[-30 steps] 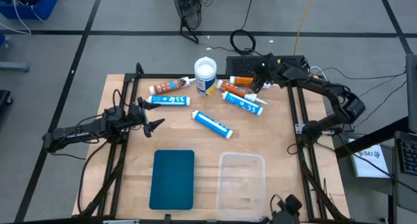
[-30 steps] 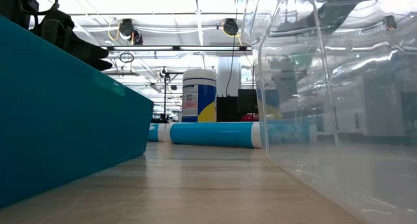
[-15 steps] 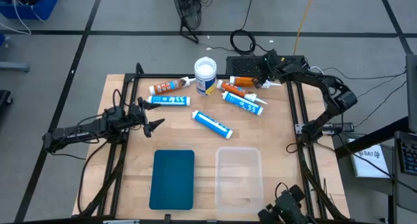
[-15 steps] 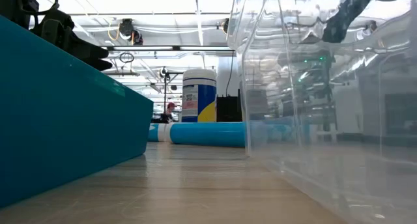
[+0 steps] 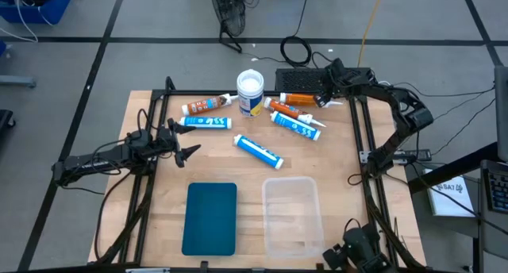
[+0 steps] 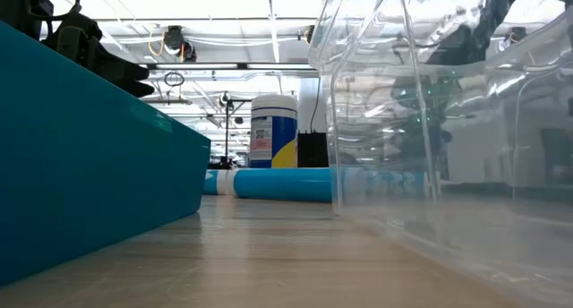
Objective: Pick & place silicon tubes, Sealant and Lysol wipes
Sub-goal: Put the right orange sealant into the white bin
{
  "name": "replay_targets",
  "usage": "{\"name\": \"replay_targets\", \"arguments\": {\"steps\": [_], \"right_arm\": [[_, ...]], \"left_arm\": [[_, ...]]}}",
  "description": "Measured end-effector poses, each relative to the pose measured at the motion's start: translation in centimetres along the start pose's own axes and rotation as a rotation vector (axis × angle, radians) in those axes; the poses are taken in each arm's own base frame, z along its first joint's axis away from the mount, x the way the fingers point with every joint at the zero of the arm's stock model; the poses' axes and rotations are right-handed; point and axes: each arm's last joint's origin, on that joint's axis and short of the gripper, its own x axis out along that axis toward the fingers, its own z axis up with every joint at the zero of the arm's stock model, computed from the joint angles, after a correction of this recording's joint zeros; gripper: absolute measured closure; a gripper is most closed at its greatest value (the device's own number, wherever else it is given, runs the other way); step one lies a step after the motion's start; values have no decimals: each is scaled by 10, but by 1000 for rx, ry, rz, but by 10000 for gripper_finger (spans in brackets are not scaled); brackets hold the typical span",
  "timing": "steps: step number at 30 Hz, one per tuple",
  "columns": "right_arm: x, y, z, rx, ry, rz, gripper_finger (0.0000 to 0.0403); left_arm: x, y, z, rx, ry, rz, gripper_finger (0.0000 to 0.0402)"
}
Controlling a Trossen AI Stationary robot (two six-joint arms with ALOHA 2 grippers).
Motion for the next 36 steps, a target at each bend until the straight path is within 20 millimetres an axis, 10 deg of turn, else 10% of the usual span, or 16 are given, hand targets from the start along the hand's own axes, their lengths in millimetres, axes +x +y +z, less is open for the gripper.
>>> {"name": "replay_targets", "arguments": {"steps": [36], "right_arm": [[-49, 80, -19, -306, 131, 173, 191]], "left_arm": [[0, 0, 0, 0, 0, 0, 39]]}}
